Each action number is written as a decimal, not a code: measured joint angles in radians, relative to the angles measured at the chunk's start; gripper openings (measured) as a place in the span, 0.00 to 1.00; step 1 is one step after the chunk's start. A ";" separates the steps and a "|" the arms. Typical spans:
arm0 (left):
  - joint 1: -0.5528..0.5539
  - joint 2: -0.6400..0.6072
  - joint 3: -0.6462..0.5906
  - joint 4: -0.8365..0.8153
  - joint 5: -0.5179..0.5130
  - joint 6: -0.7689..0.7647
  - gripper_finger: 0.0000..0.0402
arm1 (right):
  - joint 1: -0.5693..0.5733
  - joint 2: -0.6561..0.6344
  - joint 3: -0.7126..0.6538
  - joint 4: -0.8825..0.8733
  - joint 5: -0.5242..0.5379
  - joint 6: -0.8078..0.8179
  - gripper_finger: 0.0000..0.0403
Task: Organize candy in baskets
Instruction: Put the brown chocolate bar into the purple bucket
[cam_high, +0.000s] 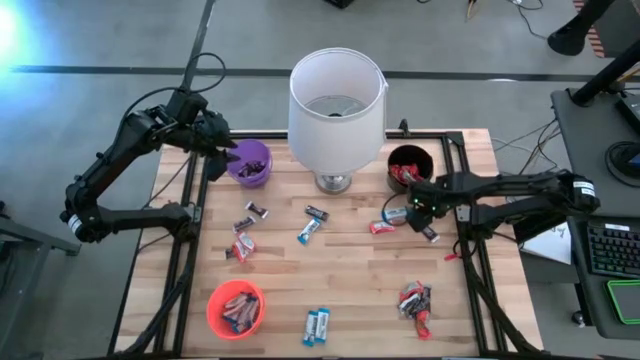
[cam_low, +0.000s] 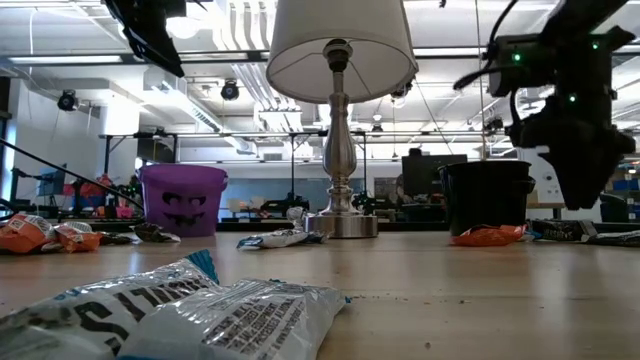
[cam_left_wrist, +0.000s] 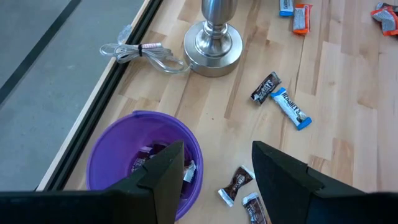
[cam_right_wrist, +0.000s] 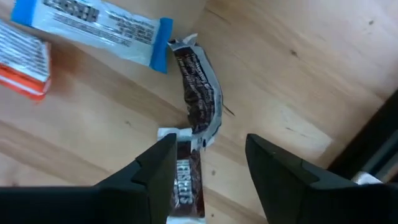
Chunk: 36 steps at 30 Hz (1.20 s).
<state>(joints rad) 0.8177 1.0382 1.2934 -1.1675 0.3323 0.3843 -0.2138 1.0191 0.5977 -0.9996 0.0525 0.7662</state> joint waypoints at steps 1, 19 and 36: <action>0.000 0.000 0.000 0.000 0.000 0.000 0.43 | 0.000 0.000 -0.012 0.005 0.000 0.002 0.45; 0.000 0.000 0.000 0.001 0.000 0.000 0.43 | 0.000 0.031 -0.119 0.178 0.080 -0.005 0.42; 0.000 0.000 0.000 -0.008 0.000 -0.004 0.43 | -0.003 0.101 -0.113 0.204 0.016 0.053 0.03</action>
<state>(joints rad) 0.8177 1.0382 1.2938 -1.1756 0.3325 0.3805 -0.2165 1.1202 0.4851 -0.7955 0.0685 0.8189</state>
